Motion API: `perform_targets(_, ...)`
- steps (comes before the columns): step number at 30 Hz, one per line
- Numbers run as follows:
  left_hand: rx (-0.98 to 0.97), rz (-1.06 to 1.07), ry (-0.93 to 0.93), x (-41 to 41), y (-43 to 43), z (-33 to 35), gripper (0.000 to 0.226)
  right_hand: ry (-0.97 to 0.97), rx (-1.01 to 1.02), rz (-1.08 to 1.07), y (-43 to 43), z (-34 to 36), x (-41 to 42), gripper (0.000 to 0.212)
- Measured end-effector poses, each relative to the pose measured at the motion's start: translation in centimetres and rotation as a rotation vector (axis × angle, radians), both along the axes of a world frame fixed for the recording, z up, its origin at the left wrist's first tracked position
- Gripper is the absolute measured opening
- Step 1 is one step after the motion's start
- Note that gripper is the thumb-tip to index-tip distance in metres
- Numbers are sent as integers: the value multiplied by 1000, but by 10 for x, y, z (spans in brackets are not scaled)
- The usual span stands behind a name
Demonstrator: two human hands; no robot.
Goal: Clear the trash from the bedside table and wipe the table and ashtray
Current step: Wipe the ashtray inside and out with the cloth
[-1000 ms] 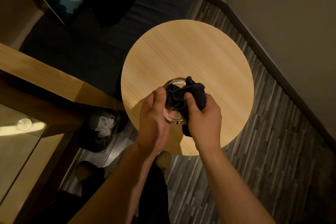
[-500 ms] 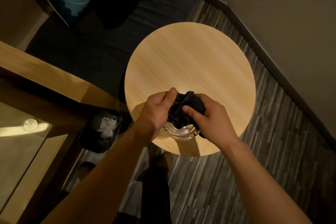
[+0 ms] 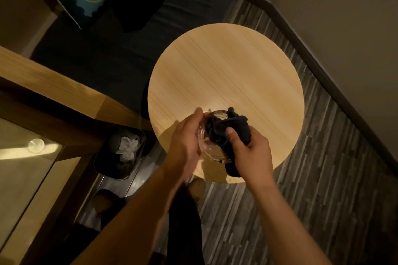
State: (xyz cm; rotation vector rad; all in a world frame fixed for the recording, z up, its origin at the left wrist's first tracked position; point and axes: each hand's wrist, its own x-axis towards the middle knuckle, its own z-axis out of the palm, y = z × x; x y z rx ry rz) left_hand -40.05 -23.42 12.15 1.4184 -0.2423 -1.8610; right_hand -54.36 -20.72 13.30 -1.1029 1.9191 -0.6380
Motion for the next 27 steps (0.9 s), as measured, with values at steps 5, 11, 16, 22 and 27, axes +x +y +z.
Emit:
perform_targets(5,20,-240,-18,14,-26,8,39,18,-11,382,-29,12,-20,16)
perform_targets(11,-115,-149,-61,5,-22,8,35,-9,-69,91,-17,4,1,14)
perform_targets(16,-99,143,-60,-15,0,5,28,-48,-82,-261,8,-4,22,25)
perform_targets(22,-124,284,170,-27,16,2,29,-109,-21,-419,14,-6,32,28)
perform_targets(27,-20,-231,189,15,-18,-4,45,-16,9,105,-2,6,-12,13)
